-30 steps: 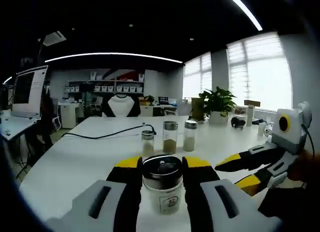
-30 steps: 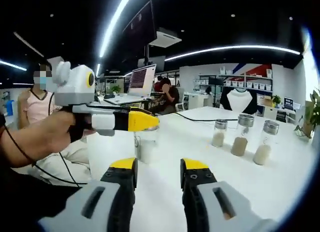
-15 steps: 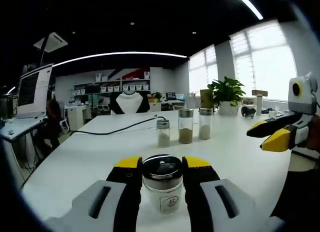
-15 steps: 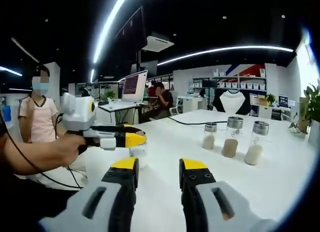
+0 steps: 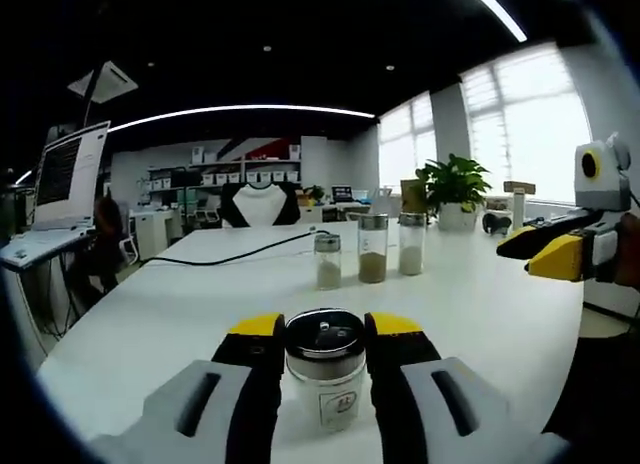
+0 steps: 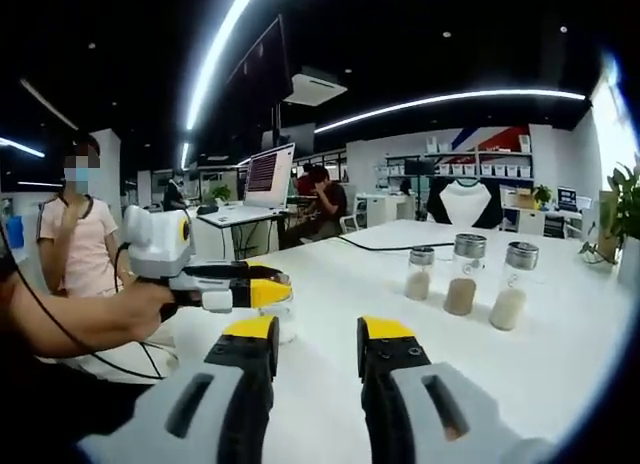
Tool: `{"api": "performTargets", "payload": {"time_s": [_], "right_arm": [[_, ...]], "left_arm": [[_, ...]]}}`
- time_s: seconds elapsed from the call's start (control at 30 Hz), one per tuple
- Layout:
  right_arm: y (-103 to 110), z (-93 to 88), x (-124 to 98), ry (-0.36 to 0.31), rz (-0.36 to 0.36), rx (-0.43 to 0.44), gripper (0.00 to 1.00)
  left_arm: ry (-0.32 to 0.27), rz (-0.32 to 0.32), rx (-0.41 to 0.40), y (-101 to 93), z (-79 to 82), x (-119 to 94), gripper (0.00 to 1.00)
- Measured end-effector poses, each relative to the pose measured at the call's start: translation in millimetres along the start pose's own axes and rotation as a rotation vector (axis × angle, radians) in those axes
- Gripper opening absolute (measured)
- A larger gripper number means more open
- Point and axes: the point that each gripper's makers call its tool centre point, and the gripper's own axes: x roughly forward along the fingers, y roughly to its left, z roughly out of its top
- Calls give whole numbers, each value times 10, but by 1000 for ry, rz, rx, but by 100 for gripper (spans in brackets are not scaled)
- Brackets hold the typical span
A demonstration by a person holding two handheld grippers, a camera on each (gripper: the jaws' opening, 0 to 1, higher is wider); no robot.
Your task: Rotate the seasoning bottle until the label or dispensing opening points toward the visible target arrow and the bottle remains upright within the marked orientation range
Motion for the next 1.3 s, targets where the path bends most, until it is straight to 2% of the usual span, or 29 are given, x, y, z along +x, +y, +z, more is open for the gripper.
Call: {"api": "performTargets", "payload": {"time_s": [0.07, 0.17, 0.27, 0.3, 0.33, 0.37, 0.47, 0.6, 0.77, 0.83, 1.0, 1.13, 1.2, 1.3], "right_arm": [[-3, -5, 5, 1, 0, 3, 30], [-34, -27, 16, 4, -6, 11, 31], [-109, -58, 38, 3, -24, 29, 33], [-138, -63, 48, 2, -32, 35, 33], [-210, -71, 72, -1, -54, 47, 34], [-249, -74, 90, -4, -65, 51, 35], [-365, -77, 168, -9, -94, 58, 36], [-563, -80, 432, 1, -128, 47, 37], [-783, -82, 694, 12, -160, 44, 37], [-898, -74, 844, 12, -171, 50, 37], [-1196, -54, 1198, 7, -226, 55, 38], [-1431, -74, 1448, 12, -274, 74, 38], [-1538, -54, 1540, 6, -299, 81, 38], [-1588, -5, 1671, 12, -307, 72, 38]], "left_arm": [[-79, -8, -59, 9, 160, -18, 36], [-180, 11, -111, 95, 432, -80, 49], [-253, 23, -248, 173, 594, -180, 58], [-279, 30, -313, 205, 634, -232, 59], [-287, 34, -342, 214, 637, -264, 60], [-286, 49, -369, 240, 619, -308, 60], [-259, 72, -384, 233, 535, -366, 60], [-249, 62, -382, 166, 515, -402, 59], [-236, 40, -331, 80, 518, -426, 59], [-204, 17, -328, 42, 473, -424, 58], [-212, 19, -322, 91, 454, -457, 57], [-226, 23, -325, 185, 430, -477, 49], [-221, 34, -332, 227, 410, -477, 51], [-222, 43, -337, 267, 395, -477, 54]]}}
